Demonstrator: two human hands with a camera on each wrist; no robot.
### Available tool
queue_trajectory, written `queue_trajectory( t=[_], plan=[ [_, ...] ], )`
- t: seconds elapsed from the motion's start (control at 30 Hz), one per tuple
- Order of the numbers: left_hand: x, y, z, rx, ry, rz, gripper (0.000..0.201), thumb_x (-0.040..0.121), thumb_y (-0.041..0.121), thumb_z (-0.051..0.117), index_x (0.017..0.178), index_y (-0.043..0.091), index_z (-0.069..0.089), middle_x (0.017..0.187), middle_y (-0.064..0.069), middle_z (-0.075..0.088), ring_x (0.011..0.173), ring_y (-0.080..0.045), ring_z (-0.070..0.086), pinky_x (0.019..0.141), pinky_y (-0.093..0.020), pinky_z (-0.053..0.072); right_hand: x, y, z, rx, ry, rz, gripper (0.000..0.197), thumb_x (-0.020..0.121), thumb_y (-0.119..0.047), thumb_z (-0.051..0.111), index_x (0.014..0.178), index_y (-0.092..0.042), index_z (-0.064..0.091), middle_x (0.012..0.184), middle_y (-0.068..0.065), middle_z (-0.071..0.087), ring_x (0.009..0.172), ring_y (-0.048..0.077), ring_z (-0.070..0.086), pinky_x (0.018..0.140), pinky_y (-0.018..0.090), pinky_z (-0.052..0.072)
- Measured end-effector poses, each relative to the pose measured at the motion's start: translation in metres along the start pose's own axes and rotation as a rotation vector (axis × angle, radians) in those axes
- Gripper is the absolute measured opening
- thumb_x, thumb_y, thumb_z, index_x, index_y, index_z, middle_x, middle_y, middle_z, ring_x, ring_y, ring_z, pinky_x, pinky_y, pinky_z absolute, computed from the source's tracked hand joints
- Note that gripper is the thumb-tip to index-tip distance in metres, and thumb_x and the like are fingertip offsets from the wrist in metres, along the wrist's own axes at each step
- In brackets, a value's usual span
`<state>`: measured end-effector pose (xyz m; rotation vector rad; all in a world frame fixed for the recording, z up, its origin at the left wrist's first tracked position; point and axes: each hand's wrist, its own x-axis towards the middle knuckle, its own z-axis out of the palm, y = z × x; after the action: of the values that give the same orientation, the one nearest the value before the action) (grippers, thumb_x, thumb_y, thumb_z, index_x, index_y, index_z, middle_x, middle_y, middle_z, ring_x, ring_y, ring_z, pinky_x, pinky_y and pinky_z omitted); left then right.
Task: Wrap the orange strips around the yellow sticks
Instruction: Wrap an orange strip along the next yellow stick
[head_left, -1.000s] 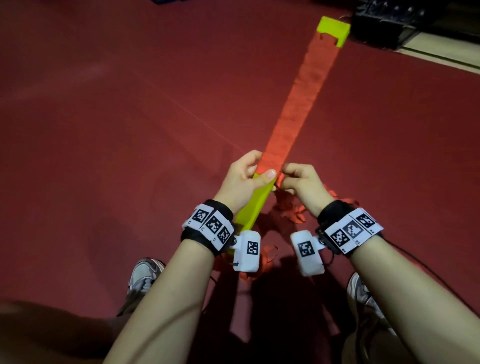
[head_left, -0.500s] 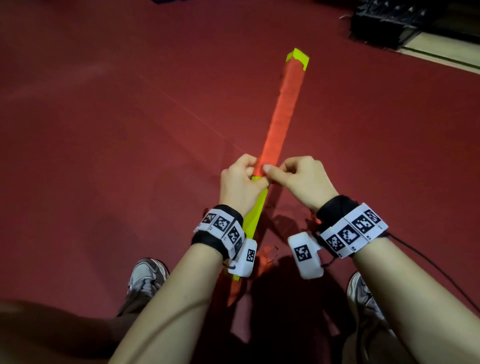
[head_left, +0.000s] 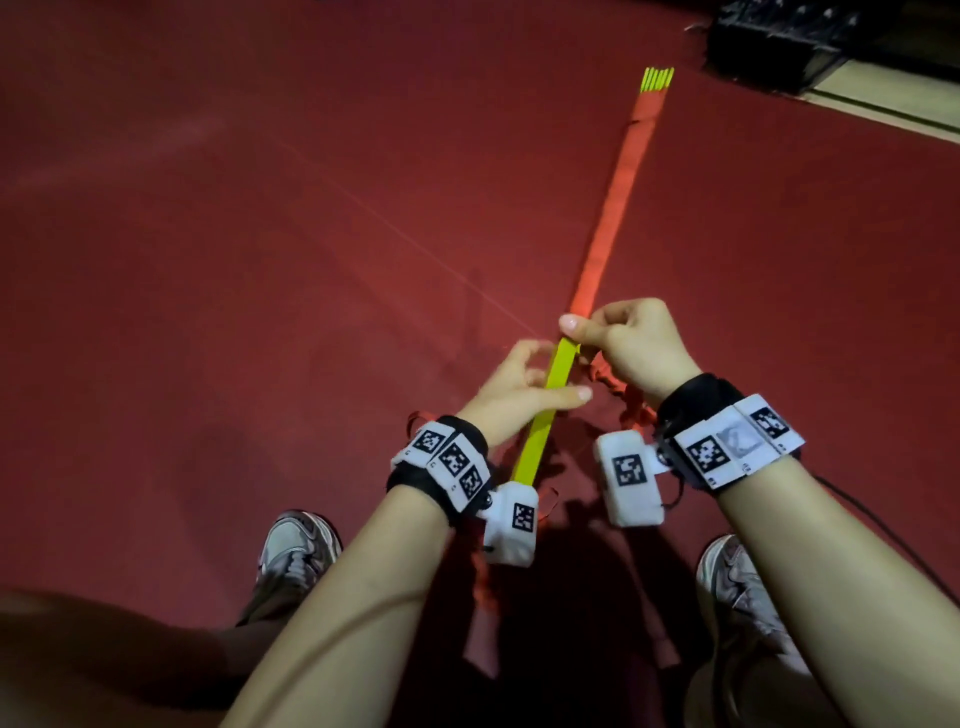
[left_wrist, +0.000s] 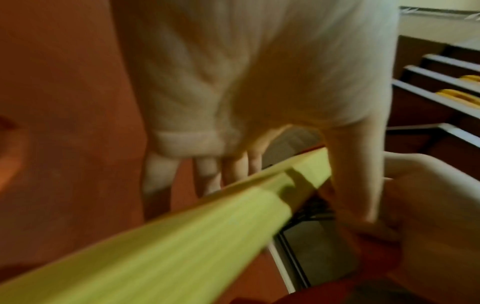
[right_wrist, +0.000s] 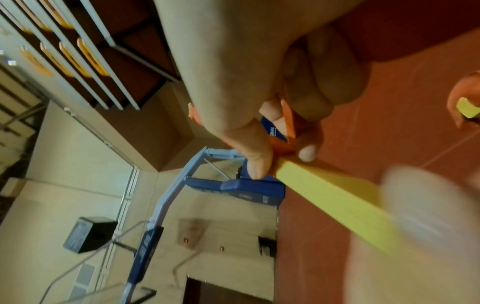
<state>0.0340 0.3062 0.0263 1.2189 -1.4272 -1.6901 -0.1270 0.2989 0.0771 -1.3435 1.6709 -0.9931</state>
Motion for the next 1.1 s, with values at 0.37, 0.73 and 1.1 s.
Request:
queue_trajectory(
  t=[0.37, 0.73, 1.1],
  plan=[
    [-0.008, -0.032, 0.032, -0.073, 0.116, -0.066, 0.015, 0.091, 0.011, 0.075, 0.092, 0.015, 0.061, 0.064, -0.009, 0.065, 0.052, -0.023, 0.063, 0.058, -0.037, 0.059, 0.006, 0.006, -0.024, -0.130, 0.166, -0.036, 0.039, 0.091, -0.029, 0.073, 0.064, -0.001, 0.068, 0.036, -0.007, 0.053, 0.028, 0.005, 0.041, 0.036, 0.015, 0.033],
    [-0.009, -0.034, 0.037, 0.392, 0.262, 0.168, 0.026, 0.100, 0.032, 0.060, 0.121, 0.027, 0.046, 0.091, -0.008, 0.067, 0.079, -0.030, 0.061, 0.063, -0.033, 0.038, 0.004, 0.005, -0.017, -0.292, 0.171, -0.016, 0.054, 0.081, -0.051, 0.078, 0.055, -0.009, 0.055, 0.037, -0.009, 0.052, 0.043, 0.003, 0.052, 0.053, 0.023, 0.037],
    [-0.001, -0.021, 0.036, 0.024, 0.084, 0.005, 0.035, 0.076, 0.052, 0.068, 0.096, 0.026, 0.057, 0.088, 0.002, 0.063, 0.082, -0.018, 0.059, 0.080, -0.038, 0.047, 0.006, 0.010, -0.017, -0.215, -0.015, 0.031, 0.041, 0.079, -0.043, 0.082, 0.079, -0.004, 0.070, 0.061, -0.005, 0.061, 0.053, 0.008, 0.049, 0.051, 0.017, 0.037]
  ],
)
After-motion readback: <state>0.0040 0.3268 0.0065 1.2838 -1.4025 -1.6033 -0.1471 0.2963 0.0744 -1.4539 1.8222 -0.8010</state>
